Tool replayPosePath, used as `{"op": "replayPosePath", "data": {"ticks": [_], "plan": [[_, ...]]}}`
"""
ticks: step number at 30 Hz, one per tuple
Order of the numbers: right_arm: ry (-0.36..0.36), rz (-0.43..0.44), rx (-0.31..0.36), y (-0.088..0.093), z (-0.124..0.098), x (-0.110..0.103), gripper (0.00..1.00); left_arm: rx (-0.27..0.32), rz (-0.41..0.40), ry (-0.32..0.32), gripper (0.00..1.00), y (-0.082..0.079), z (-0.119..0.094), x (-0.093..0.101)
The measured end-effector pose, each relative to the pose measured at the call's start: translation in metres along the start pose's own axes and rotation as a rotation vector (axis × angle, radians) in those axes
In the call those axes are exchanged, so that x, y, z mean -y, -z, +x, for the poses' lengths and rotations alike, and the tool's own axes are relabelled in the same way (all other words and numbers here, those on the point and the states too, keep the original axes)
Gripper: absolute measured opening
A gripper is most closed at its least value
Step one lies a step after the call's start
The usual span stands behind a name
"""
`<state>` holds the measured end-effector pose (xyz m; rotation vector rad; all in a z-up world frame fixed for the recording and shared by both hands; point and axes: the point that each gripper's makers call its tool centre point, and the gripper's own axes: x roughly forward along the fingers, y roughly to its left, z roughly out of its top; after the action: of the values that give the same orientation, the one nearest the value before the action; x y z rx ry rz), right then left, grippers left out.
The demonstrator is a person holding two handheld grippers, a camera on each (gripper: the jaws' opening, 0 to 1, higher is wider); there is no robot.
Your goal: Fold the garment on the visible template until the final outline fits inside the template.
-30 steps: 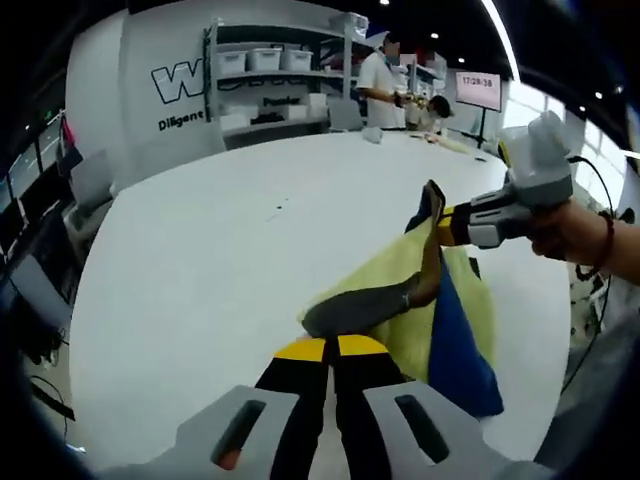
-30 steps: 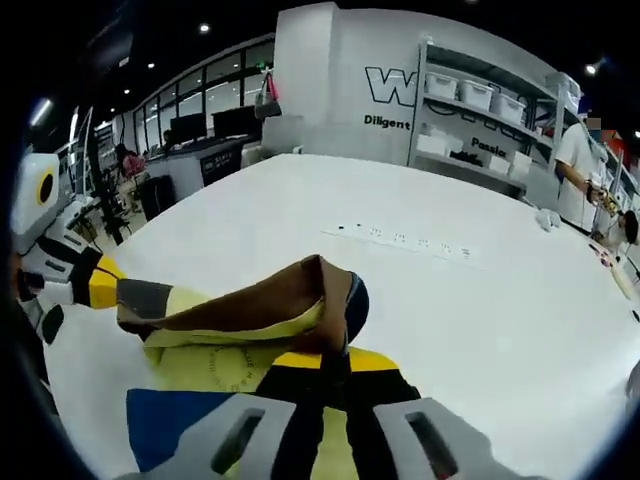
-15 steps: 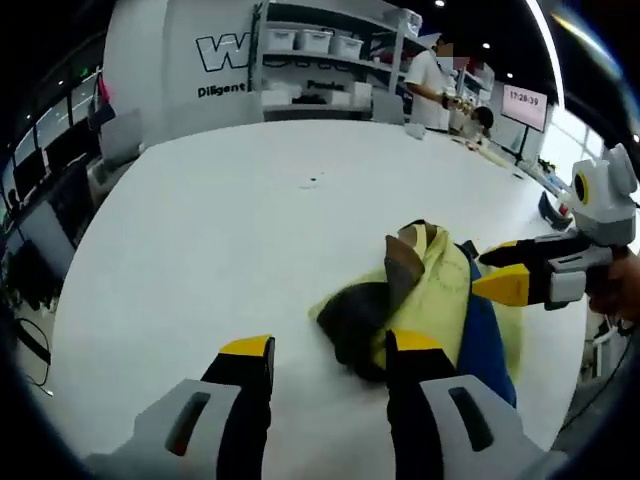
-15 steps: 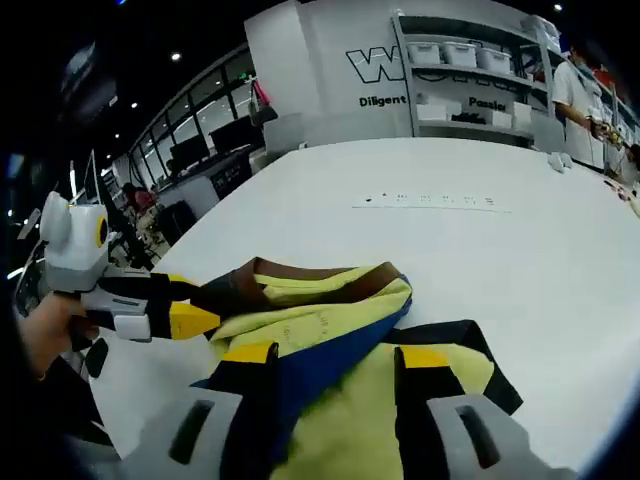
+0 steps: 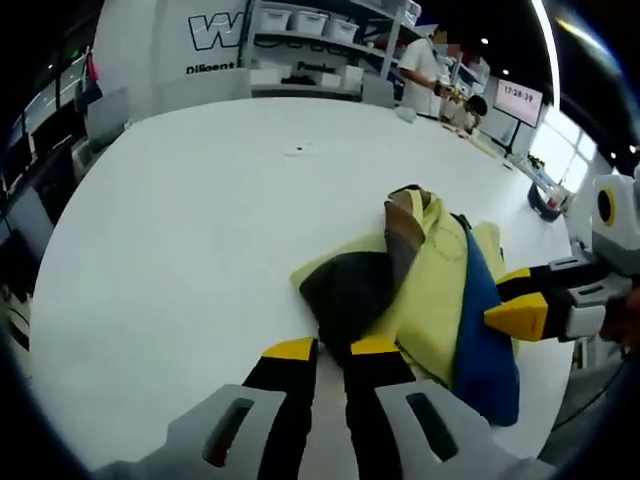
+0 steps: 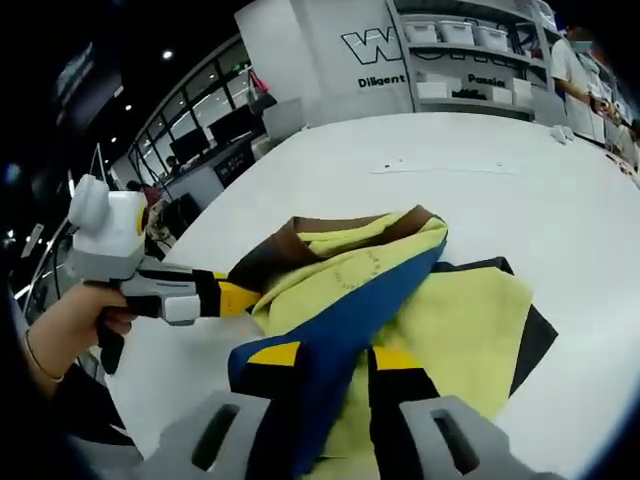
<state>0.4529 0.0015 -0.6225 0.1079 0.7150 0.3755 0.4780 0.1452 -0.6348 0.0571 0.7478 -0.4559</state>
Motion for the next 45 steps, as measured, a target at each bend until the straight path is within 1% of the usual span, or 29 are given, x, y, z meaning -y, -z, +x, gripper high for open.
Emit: {"op": "replayPosePath", "data": {"ticks": [2,3,4,6,7,9,10,11,12,13,15,18,19,20,21,22,23,25,27,31,32,34,35,37,39,41,45], "plan": [[-0.011,0.0,-0.01,0.005,-0.001,-0.007,0.0,-0.008,-0.008,0.008,0.01,0.004,0.001,0.001],[-0.032,0.018,-0.032,0.016,-0.003,-0.021,0.0,-0.019,-0.022,0.017,0.01,0.01,0.004,0.002],[-0.033,0.016,-0.039,0.021,-0.003,-0.026,0.0,-0.02,-0.024,0.022,0.01,0.011,0.005,0.002],[-0.028,0.019,-0.046,0.025,-0.004,-0.028,0.0,-0.029,-0.028,0.033,0.01,0.014,0.008,0.003],[-0.022,0.022,-0.058,0.029,-0.004,-0.03,0.0,-0.046,-0.016,0.055,0.01,0.019,0.01,0.004],[-0.021,0.022,-0.062,0.03,-0.004,-0.031,0.0,-0.052,-0.015,0.065,0.01,0.02,0.01,0.006],[-0.023,0.036,-0.064,0.031,-0.004,-0.031,0.0,-0.063,-0.019,0.077,0.01,0.023,0.011,0.008],[-0.011,0.06,-0.08,0.035,-0.005,-0.029,0.0,-0.071,-0.013,0.067,0.01,0.025,0.013,0.006],[-0.025,0.075,-0.076,0.035,-0.005,-0.032,0.0,-0.073,-0.011,0.067,0.01,0.026,0.014,0.006],[-0.018,0.053,-0.076,0.036,-0.006,-0.031,0.0,-0.073,-0.004,0.07,0.01,0.026,0.014,0.008],[-0.02,0.037,-0.073,0.036,-0.007,-0.031,0.0,-0.072,0.009,0.062,0.01,0.026,0.014,0.007],[-0.013,0.008,-0.049,0.031,-0.015,-0.026,0.0,-0.044,0.024,0.032,0.01,0.019,0.01,0.003],[0.016,-0.035,-0.044,0.029,-0.021,-0.016,0.0,-0.031,0.01,0.03,0.01,0.015,0.008,0.002],[0.025,-0.037,-0.035,0.027,-0.024,-0.011,0.0,-0.024,0.01,0.024,0.01,0.012,0.006,0.0],[0.055,-0.05,-0.027,0.023,-0.033,0.004,0.0,-0.017,0.009,0.018,0.01,0.01,0.005,-0.001],[0.071,-0.052,-0.021,0.02,-0.037,0.014,0.0,0.003,0.002,0.005,0.01,0.003,-0.001,-0.006],[0.094,-0.049,-0.013,0.017,-0.041,0.025,0.0,0.013,0.004,0.008,0.01,-0.001,-0.005,-0.007],[0.105,-0.048,-0.009,0.015,-0.043,0.03,0.0,0.014,0.004,0.01,0.01,-0.002,-0.005,-0.007],[0.138,-0.056,-0.004,0.009,-0.048,0.045,0.0,0.016,0.006,0.013,0.01,-0.004,-0.008,-0.01],[0.21,-0.11,-0.006,-0.003,-0.054,0.073,0.0,0.019,0.015,0.018,0.01,-0.006,-0.014,-0.014],[0.236,-0.13,-0.009,-0.006,-0.057,0.084,0.0,0.016,0.017,0.014,0.01,-0.007,-0.017,-0.018],[0.248,-0.123,-0.016,-0.008,-0.059,0.092,0.0,0.013,0.016,0.004,0.01,-0.008,-0.02,-0.023],[0.268,-0.129,-0.02,-0.011,-0.061,0.102,0.0,0.014,0.024,-0.006,0.01,-0.01,-0.023,-0.027],[0.293,-0.127,-0.025,-0.013,-0.065,0.112,0.0,-0.005,0.05,-0.029,0.01,-0.01,-0.026,-0.037],[0.298,-0.133,-0.027,-0.014,-0.066,0.116,0.0,-0.007,0.058,-0.038,0.01,-0.011,-0.027,-0.04],[0.306,-0.136,-0.028,-0.016,-0.07,0.123,0.0,0.0,0.061,-0.038,0.01,-0.016,-0.031,-0.044],[0.317,-0.148,-0.065,-0.013,-0.073,0.134,0.0,-0.01,0.079,-0.057,0.01,-0.019,-0.03,-0.052]]}}
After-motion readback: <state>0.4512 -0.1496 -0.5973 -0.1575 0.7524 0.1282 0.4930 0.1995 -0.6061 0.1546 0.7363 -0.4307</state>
